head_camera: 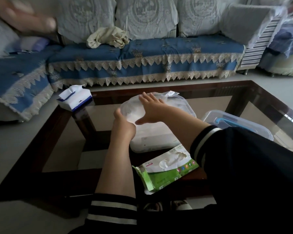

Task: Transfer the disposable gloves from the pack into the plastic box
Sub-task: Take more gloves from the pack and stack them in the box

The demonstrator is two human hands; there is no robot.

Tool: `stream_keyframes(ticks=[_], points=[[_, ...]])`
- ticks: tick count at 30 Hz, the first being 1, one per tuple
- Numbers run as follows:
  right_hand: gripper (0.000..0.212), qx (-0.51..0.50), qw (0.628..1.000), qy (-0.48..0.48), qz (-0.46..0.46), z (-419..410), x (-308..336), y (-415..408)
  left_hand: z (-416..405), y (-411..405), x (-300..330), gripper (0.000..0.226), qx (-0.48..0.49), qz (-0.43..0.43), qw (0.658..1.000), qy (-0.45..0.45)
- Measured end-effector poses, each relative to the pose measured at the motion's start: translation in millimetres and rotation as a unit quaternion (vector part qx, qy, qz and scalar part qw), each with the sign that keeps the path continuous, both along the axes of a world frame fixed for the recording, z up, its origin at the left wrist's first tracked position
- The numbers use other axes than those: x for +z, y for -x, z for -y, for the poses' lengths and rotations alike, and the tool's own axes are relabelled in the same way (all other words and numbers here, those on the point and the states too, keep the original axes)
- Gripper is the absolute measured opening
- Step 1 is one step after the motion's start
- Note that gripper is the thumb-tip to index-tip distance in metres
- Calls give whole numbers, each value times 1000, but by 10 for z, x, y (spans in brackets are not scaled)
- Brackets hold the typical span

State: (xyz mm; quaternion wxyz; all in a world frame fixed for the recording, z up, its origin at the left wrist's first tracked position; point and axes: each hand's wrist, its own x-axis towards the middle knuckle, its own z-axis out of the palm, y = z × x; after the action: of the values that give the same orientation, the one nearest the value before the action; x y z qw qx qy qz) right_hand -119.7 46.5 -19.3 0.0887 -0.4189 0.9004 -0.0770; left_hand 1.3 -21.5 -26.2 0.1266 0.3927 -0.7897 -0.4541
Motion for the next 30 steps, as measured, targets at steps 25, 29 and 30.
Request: stream_keyframes(ticks=[25, 29, 30], points=[[23, -38, 948, 164, 271, -359, 6, -20, 85, 445, -43, 34, -210, 157, 937, 230], [22, -70, 950, 223, 209, -438, 7, 125, 27, 559, -119, 46, -239, 261, 910, 217], [21, -63, 959, 213, 178, -459, 11, 153, 33, 580, -140, 45, -243, 266, 907, 216]])
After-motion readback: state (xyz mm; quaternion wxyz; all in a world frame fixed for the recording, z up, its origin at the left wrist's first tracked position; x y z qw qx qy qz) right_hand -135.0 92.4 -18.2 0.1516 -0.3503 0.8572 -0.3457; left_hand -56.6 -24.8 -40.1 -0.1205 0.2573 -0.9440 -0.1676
